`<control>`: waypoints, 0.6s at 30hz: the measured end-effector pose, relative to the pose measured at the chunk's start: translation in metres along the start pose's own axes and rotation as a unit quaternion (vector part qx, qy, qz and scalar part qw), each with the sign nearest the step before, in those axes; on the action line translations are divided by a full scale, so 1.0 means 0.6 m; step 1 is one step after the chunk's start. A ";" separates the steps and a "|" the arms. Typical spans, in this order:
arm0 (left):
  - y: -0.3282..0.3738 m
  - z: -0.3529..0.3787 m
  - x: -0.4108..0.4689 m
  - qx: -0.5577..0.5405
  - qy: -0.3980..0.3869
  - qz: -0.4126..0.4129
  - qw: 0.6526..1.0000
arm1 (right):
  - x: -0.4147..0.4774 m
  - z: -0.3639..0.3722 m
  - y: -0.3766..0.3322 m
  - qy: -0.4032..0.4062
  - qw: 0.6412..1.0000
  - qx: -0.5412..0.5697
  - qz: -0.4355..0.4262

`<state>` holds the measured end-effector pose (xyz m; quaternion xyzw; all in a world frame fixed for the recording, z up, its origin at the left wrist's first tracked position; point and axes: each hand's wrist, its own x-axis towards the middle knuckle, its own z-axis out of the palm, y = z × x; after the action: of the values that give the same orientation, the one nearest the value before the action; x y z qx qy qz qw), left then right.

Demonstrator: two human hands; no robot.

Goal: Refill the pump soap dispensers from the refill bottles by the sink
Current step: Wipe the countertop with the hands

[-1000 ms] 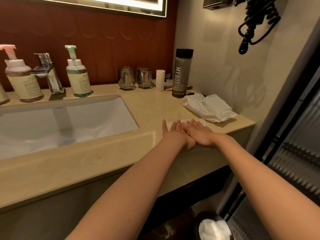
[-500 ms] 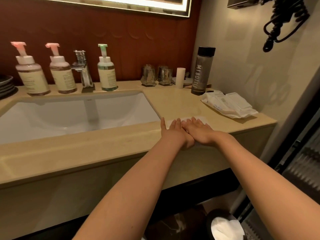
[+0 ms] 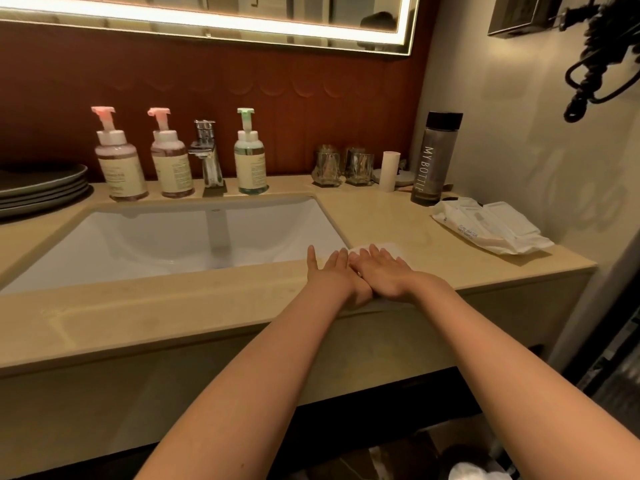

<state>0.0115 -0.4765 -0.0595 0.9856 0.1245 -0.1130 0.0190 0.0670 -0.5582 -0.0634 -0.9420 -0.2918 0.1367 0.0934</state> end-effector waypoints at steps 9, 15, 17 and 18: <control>-0.043 0.006 -0.022 0.004 0.003 -0.026 1.000 | 0.010 0.018 -0.040 0.002 0.999 -0.010 -0.030; -0.075 0.013 -0.054 0.001 0.005 -0.043 0.999 | 0.002 0.030 -0.077 -0.011 0.999 -0.013 -0.051; -0.087 0.015 -0.064 0.007 0.007 -0.051 0.999 | 0.002 0.035 -0.091 -0.011 0.998 -0.021 -0.061; -0.092 0.015 -0.068 0.009 0.006 -0.053 0.999 | 0.002 0.037 -0.096 -0.012 0.998 -0.026 -0.064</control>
<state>-0.0428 -0.4338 -0.0596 0.9784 0.1758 -0.1088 0.0031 0.0306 -0.5087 -0.0700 -0.9218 -0.3562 0.1338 0.0737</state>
